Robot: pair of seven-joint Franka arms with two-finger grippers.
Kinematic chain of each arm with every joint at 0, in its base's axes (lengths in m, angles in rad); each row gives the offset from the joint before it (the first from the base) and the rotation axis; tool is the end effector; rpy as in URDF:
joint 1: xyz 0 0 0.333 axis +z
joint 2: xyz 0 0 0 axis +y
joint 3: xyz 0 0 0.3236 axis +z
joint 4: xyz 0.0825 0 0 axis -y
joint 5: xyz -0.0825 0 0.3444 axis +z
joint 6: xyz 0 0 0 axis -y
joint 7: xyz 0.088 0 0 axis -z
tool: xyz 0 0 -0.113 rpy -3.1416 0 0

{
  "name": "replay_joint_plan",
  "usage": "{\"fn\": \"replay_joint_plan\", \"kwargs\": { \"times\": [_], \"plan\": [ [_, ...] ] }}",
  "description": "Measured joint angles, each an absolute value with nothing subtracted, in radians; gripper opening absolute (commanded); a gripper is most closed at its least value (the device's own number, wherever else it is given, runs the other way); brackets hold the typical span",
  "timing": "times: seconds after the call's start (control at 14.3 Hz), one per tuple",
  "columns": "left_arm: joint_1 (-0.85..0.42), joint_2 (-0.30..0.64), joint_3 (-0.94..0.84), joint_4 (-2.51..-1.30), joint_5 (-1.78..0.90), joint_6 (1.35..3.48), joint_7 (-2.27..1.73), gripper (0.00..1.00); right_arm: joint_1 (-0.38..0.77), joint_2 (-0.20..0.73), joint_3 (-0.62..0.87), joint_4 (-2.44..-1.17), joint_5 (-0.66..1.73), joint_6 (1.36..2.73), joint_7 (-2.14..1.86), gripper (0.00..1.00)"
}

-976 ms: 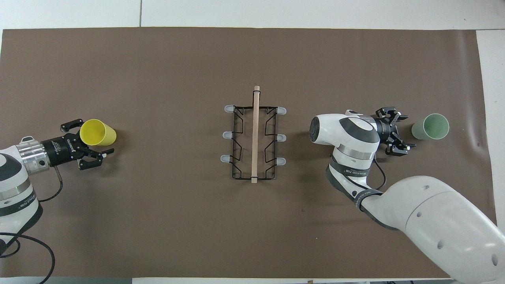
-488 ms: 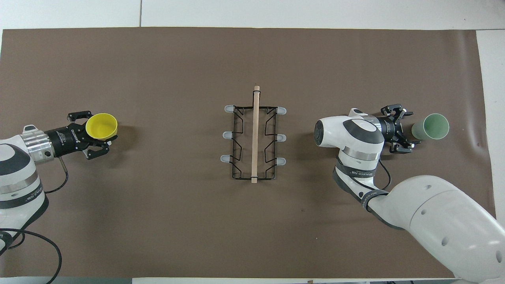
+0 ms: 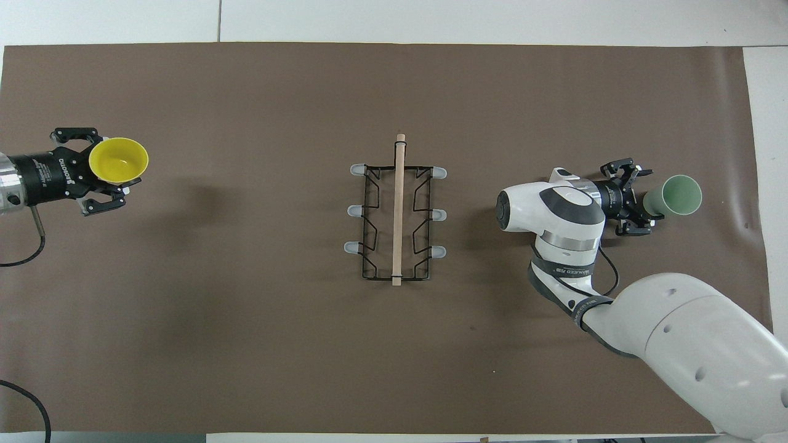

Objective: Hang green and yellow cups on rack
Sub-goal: 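Grasp the yellow cup with the left gripper while the right gripper grasps green, then carry the yellow cup to the rack and hang it with the left gripper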

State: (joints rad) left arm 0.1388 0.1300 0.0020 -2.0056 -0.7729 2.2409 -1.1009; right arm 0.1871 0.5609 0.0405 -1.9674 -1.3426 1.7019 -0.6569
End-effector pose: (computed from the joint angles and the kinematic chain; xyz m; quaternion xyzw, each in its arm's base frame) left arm 0.5611 0.0556 0.4335 0.6255 0.7156 -0.0986 0.2950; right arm 0.5555 0.0269 0.2306 0.5159 0.6018 -0.4167 0.4449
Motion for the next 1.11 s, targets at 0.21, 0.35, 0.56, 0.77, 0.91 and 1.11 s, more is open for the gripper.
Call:
{"fn": "replay_joint_plan", "kwargs": {
  "times": [0.21, 0.35, 0.56, 0.77, 0.91, 1.11],
  "plan": [
    [0.012, 0.118, -0.008, -1.919, -0.522, 2.233, -1.275, 0.00, 0.175, 0.561, 0.040, -1.968, -1.356, 1.702, -0.657, 1.00],
    [-0.072, 0.102, -0.009, -1.904, -0.346, 2.214, -1.341, 0.00, 0.175, 0.560, 0.040, -1.969, -1.358, 1.700, -0.657, 1.00],
    [-0.225, 0.074, -0.013, -1.902, -0.052, 2.166, -1.543, 0.00, 0.175, 0.558, 0.040, -1.985, -1.358, 1.683, -0.624, 1.00],
    [-0.403, 0.060, -0.016, -1.908, 0.239, 2.114, -1.764, 0.00, 0.170, 0.551, 0.039, -1.998, -1.358, 1.677, -0.607, 1.00],
    [-0.488, 0.056, -0.016, -1.911, 0.390, 2.064, -1.877, 0.00, 0.159, 0.549, 0.039, -2.001, -1.358, 1.676, -0.606, 1.00],
    [-0.609, 0.056, -0.016, -1.938, 0.563, 1.975, -2.011, 0.00, 0.142, 0.545, 0.039, -2.003, -1.358, 1.676, -0.605, 1.00]
  ]
}}
